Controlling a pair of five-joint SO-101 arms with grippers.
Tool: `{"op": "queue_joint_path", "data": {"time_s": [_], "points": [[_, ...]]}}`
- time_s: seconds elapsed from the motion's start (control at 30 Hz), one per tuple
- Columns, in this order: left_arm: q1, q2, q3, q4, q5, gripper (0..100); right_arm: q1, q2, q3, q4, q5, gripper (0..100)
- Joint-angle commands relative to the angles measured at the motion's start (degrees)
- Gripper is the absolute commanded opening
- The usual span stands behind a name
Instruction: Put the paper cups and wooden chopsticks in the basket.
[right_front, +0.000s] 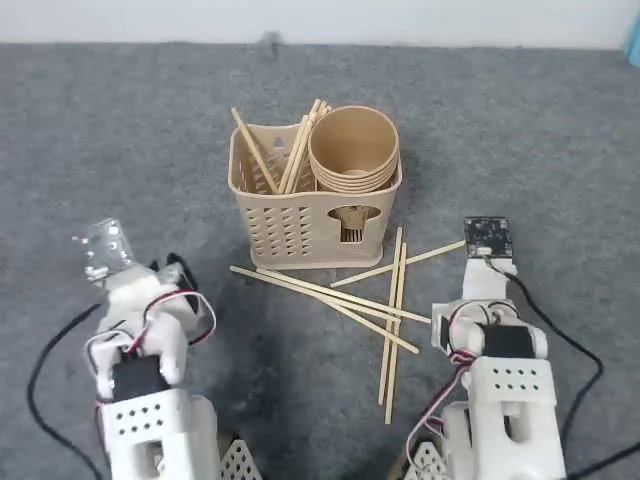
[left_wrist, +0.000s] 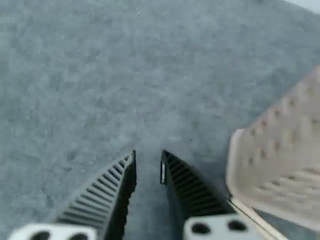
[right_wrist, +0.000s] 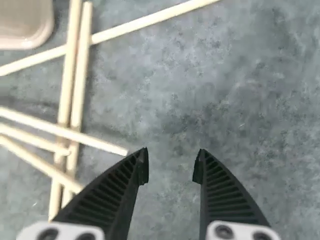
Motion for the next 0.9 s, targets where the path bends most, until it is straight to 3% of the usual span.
{"op": "queue_joint_path", "data": {"time_s": [0.0, 0.5, 0.67, 0.87], "points": [[-3.7, -0.5, 0.5, -4.0, 3.3, 8, -4.4, -1.5, -6.7, 4.4, 5.5, 16.2], [-5.8, -0.4, -2.0, -1.4, 6.3, 8, -29.6, -1.0, -16.4, 7.3, 27.7, 16.3], [-6.6, 2.3, -2.9, -1.8, 7.9, 8, -31.4, 0.4, -17.1, 6.9, 31.5, 16.3], [-6.6, 21.5, -9.5, -5.6, 7.2, 8, -31.5, 12.1, -25.5, 8.9, 33.8, 16.3]]}}
